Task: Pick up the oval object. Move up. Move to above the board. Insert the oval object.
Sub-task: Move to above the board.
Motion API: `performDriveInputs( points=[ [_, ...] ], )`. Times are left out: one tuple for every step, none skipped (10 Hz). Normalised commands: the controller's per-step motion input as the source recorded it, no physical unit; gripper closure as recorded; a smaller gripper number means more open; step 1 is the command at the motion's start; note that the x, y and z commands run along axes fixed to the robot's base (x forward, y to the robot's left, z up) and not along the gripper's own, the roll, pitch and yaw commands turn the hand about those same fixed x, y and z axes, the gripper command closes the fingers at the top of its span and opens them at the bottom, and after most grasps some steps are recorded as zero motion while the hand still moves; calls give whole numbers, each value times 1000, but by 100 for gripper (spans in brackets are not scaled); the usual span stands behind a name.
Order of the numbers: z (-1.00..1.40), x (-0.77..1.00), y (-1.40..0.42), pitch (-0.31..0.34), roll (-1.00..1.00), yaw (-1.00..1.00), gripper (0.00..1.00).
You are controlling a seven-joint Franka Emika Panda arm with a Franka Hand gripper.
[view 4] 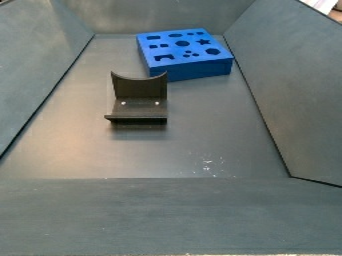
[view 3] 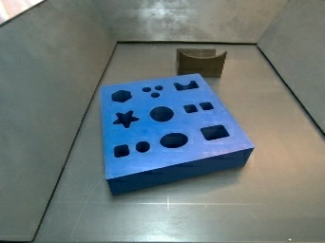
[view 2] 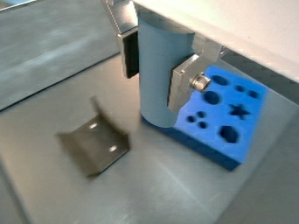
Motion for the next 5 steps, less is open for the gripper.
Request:
performDriveInputs(
  points=[
    [221,56,-1000,181,95,-366,100],
    [223,59,-1000,126,49,-162,100],
    [228,61,-1000,100,27,-51,100],
    [231,66,-1000,83,4,-27,100],
    [235,74,-1000,82,-2,-5,100]
  ],
)
